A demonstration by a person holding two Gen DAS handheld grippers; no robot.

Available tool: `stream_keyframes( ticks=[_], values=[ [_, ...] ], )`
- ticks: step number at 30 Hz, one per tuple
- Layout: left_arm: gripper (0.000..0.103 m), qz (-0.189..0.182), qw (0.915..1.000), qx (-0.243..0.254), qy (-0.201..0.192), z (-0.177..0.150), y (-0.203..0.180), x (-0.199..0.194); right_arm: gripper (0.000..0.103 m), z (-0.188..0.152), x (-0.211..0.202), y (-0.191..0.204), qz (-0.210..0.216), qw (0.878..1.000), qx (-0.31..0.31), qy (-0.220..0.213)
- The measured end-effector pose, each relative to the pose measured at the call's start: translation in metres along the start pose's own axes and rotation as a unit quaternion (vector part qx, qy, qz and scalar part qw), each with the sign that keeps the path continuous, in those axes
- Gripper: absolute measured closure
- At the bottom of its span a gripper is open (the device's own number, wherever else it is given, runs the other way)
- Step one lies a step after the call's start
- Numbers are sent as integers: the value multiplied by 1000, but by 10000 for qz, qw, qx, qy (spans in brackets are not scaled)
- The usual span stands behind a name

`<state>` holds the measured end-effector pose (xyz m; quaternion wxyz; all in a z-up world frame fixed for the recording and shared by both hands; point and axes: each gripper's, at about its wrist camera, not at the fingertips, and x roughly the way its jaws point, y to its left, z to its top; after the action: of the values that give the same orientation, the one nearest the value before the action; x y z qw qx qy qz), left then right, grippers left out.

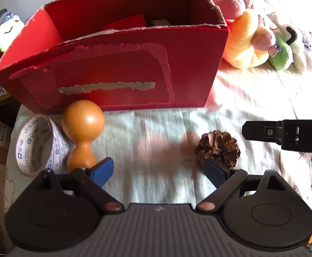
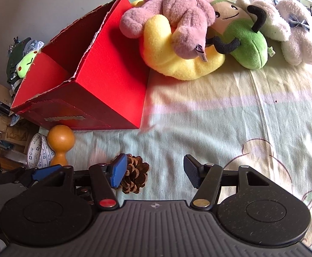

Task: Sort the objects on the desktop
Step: 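Move the right gripper toward the brown pine cone, then close the right gripper on the brown pine cone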

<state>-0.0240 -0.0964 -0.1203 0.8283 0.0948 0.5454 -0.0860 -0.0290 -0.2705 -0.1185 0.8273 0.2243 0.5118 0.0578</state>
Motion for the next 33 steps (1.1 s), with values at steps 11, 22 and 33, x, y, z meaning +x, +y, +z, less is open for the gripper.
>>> stream_keyframes(
  ticks=[11,22,33],
  values=[
    [12,-128,9997,217,-29,0,-15,3,39,-4,14,-1,349,9984,239,377],
    [28,-466,9983,357,72,-1,-26,12,49,-4,27,-6,587,9958,337,613],
    [31,-867,9951,461,-143,2,-33,17,54,2,21,-12,754,9954,393,440]
  ],
)
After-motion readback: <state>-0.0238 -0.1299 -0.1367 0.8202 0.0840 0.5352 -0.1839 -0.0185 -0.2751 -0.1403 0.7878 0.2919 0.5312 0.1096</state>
